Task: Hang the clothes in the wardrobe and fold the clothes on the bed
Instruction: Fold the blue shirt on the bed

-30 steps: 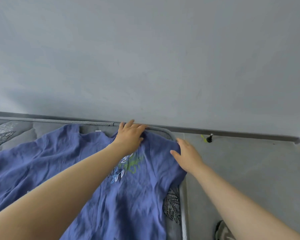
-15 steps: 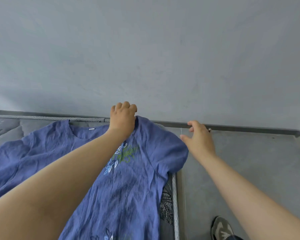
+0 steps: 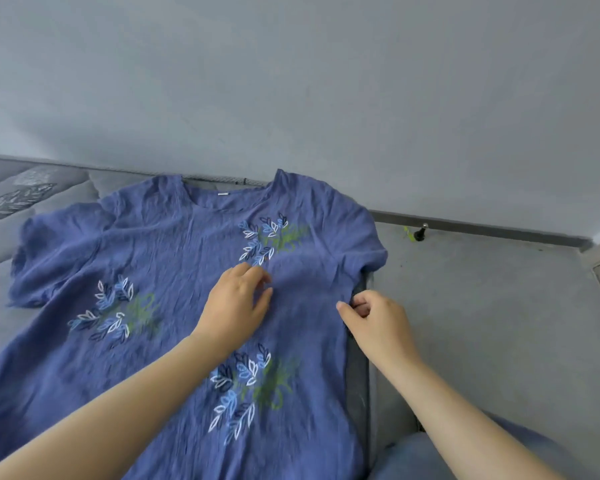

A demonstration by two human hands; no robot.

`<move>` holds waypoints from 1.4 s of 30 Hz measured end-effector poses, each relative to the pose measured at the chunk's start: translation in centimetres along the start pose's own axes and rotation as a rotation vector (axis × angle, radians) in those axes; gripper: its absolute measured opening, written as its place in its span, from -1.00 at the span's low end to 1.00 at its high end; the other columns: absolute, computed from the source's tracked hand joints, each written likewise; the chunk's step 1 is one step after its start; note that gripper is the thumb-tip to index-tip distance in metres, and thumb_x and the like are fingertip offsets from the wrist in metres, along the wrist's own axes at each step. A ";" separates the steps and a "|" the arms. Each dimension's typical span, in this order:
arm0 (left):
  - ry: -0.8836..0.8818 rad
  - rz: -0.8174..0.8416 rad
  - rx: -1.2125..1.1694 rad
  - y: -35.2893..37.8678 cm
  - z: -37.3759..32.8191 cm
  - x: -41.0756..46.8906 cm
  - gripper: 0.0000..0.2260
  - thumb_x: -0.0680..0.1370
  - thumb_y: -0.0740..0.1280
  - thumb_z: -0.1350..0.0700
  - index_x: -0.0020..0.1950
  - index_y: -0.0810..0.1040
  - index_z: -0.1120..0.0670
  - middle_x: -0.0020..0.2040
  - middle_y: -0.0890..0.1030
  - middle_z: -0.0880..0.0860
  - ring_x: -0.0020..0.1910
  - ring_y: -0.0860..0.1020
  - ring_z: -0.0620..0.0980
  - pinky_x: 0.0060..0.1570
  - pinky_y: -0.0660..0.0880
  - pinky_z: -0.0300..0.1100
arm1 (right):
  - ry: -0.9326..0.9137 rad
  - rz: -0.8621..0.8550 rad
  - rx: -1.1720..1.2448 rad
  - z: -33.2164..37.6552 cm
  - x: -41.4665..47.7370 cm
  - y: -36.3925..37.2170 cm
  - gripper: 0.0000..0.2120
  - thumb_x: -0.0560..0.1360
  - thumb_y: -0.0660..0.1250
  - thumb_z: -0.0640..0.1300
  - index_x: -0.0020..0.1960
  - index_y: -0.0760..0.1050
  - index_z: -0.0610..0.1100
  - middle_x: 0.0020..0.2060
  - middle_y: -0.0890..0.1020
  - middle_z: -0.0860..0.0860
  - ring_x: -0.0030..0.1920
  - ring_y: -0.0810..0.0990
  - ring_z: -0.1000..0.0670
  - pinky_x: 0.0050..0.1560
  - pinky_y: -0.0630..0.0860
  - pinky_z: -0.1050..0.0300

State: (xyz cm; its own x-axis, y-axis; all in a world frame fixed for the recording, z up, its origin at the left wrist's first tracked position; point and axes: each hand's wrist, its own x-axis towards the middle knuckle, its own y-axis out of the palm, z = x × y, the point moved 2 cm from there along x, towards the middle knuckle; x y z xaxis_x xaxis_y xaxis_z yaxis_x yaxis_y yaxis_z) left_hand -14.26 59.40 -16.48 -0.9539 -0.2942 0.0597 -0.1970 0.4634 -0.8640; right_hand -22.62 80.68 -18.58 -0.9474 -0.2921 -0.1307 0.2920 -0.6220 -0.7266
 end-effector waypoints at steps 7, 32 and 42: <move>-0.014 0.061 0.063 0.7 1.1 -8.8 -0.77 0.51 0.38 0.11 0.13 0.56 0.16 0.04 0.51 0.10 0.01 0.47 0.17 0.08 0.39 -0.03 | 0.216 0.302 0.094 0.3 -7.3 1.5 -0.68 0.46 0.40 -0.03 -0.32 0.35 -0.15 -0.41 0.44 -0.05 -0.38 0.39 0.00 -0.33 0.28 0.14; 0.057 0.244 0.156 0.4 -2.7 -17.2 -0.59 0.56 0.29 -0.03 0.35 0.40 0.12 0.36 0.37 0.07 0.32 0.34 0.13 0.32 0.29 -0.05 | 0.157 0.203 -0.360 -2.1 -20.7 -2.7 -0.74 0.53 0.26 -0.09 0.20 0.43 -0.11 0.02 0.58 -0.04 0.00 0.54 -0.09 -0.15 0.34 0.12; -0.147 -0.054 0.032 -7.0 4.2 -27.4 -0.74 0.50 0.40 0.18 0.16 0.55 0.20 0.08 0.56 0.11 0.06 0.54 0.14 0.08 0.43 -0.07 | -0.236 0.342 -0.227 3.8 -21.9 2.3 -0.78 0.50 0.29 -0.17 0.15 0.49 -0.05 -0.03 0.50 0.07 -0.09 0.47 0.07 0.08 0.48 0.09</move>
State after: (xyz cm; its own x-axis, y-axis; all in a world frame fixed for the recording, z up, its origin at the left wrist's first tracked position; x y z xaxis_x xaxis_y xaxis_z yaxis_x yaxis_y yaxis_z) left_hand 14.19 60.71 -14.20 -0.8983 -0.4380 0.0350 -0.2376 0.4171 -0.8772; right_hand -0.75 82.90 -14.86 -0.7389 -0.6255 -0.2504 0.5209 -0.2947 -0.8011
